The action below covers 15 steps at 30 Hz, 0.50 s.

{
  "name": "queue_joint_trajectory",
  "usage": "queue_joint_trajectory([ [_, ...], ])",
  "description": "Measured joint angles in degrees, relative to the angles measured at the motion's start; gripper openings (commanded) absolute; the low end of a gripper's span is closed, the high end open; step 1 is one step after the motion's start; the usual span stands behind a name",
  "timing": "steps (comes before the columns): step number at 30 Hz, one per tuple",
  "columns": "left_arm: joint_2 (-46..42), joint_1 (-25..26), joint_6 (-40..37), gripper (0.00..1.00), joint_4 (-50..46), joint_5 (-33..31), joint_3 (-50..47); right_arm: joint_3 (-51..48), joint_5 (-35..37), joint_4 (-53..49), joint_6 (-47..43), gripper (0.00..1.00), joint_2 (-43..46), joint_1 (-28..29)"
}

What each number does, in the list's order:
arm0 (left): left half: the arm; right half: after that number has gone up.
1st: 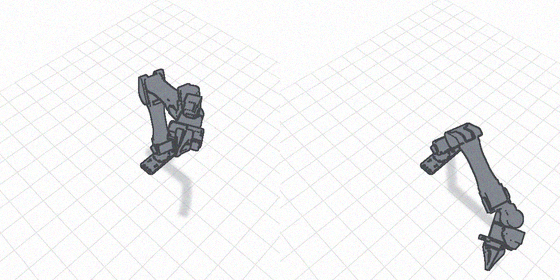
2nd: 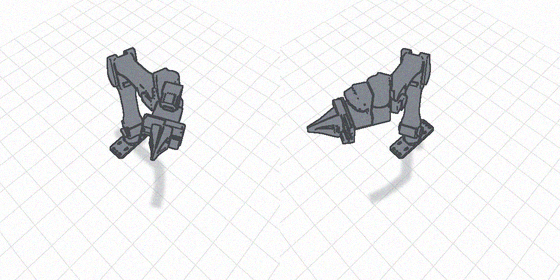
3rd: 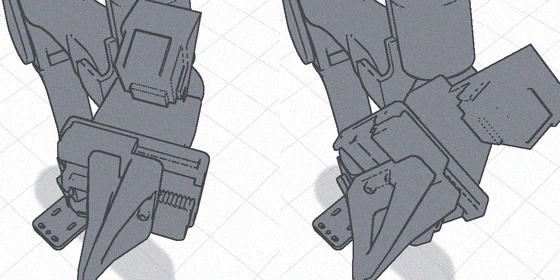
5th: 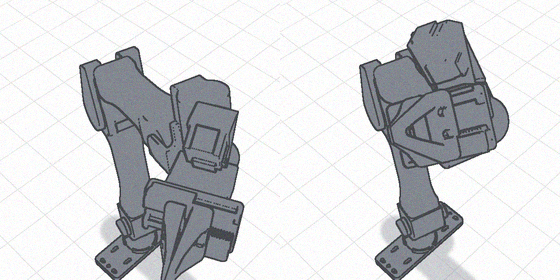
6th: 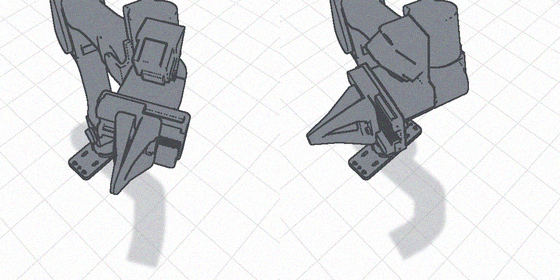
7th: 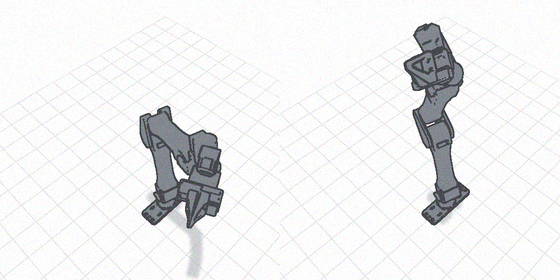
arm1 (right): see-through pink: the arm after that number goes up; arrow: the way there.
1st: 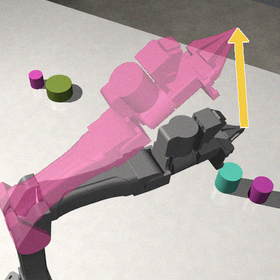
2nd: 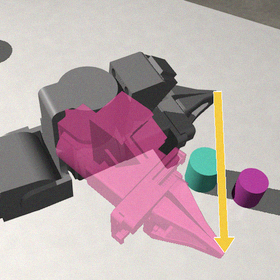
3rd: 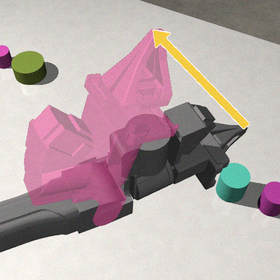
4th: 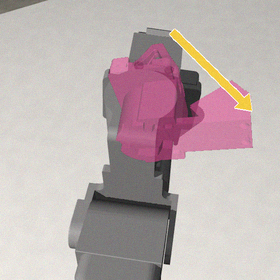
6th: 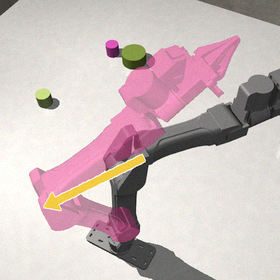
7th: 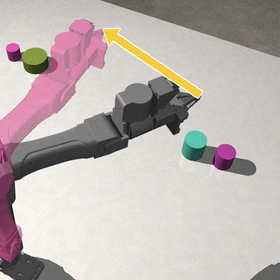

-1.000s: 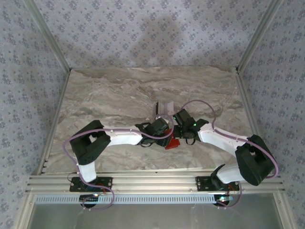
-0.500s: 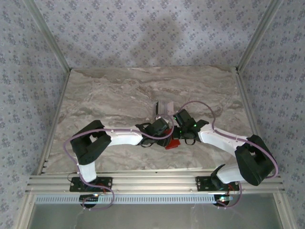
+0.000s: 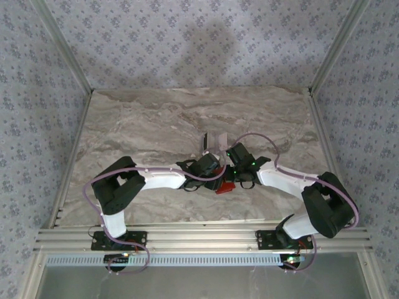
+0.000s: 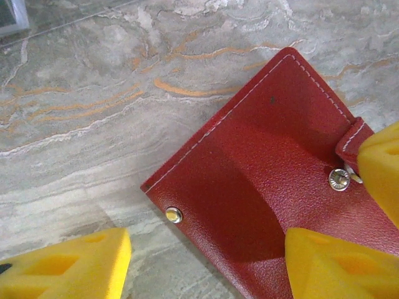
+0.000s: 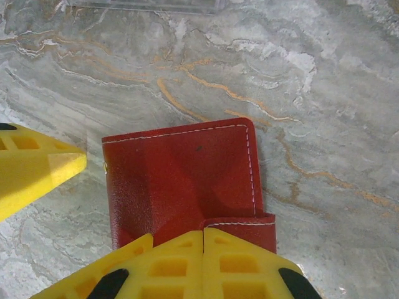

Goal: Put the credit cards into the card holder
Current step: Close the button on the card holder.

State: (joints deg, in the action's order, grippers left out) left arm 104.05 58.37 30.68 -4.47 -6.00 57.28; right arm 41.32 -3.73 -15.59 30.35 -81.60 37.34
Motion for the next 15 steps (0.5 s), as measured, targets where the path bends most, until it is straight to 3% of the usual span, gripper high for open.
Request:
queue_joint_trajectory([
  [15, 0.0, -0.63, 0.02, 0.66, -0.02, 0.42, -0.22, -0.35, -1.73, 2.8, 0.04, 0.0, -2.1, -0.63],
])
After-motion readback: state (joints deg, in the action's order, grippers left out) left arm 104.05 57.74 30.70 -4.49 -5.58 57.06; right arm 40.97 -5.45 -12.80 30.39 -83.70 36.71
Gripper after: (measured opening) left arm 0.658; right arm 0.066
